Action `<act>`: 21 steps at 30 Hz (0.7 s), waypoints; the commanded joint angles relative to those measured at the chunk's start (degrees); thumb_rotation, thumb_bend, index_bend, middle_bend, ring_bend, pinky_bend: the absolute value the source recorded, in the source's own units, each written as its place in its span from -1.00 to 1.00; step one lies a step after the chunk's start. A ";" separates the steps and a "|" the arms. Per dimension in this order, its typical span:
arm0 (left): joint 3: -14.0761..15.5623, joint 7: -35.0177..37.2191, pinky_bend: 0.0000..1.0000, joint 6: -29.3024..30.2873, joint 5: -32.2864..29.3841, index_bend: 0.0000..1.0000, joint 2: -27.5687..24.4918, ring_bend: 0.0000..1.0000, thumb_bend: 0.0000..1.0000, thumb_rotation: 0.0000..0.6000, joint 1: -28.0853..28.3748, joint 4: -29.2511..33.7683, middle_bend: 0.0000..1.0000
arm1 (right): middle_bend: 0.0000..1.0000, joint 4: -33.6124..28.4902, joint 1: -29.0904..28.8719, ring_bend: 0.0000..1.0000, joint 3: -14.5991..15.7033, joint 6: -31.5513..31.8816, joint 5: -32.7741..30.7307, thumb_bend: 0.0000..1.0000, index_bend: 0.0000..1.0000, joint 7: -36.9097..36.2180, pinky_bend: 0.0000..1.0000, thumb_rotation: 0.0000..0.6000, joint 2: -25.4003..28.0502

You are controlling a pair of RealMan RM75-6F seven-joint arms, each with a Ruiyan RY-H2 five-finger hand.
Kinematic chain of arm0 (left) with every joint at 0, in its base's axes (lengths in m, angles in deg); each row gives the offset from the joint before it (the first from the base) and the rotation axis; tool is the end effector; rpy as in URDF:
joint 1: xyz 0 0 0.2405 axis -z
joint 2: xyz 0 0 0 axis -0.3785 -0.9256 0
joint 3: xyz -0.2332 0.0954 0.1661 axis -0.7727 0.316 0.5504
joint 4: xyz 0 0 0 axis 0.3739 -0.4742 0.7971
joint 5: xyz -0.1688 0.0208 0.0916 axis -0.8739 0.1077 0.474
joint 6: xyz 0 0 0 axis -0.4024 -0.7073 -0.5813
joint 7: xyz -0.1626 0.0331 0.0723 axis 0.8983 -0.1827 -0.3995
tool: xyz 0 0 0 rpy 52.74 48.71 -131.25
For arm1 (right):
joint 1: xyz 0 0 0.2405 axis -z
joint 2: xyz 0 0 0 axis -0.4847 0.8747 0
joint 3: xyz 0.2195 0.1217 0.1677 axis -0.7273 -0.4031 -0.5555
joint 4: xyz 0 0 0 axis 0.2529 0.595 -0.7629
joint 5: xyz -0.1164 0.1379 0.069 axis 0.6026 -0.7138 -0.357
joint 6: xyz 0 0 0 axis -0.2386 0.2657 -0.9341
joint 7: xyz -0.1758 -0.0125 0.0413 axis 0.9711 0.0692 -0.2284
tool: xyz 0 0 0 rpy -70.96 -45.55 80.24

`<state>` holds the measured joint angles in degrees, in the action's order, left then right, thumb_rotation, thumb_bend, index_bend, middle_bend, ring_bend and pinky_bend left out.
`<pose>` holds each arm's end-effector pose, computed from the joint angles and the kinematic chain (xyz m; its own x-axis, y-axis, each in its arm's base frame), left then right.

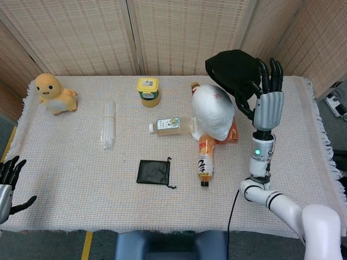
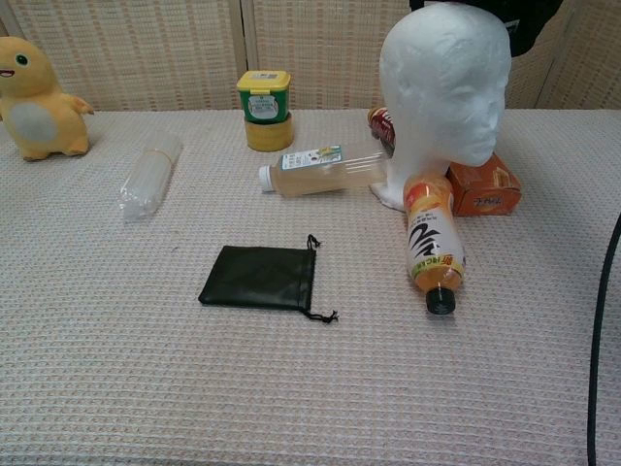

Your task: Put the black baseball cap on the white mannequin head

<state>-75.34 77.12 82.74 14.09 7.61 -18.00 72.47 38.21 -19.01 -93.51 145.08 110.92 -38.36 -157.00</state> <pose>-0.3549 0.2165 0.2114 0.4419 -0.0626 0.8949 0.8955 -0.0287 -0.4442 -0.1465 -0.4682 0.1387 -0.0509 0.6166 0.7856 -0.9210 -0.3331 0.2018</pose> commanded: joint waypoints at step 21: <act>0.58 2.42 -0.95 1.15 1.65 -0.93 -1.70 -1.00 -0.60 1.00 -0.58 1.25 -1.00 | -0.85 2.93 9.13 -1.00 14.22 -0.07 8.65 -0.47 -0.09 0.90 -1.00 1.00 -3.24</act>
<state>-74.76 79.54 83.89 15.73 5.91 -18.58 73.71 41.35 -10.41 -79.64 144.62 119.24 -37.25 -160.57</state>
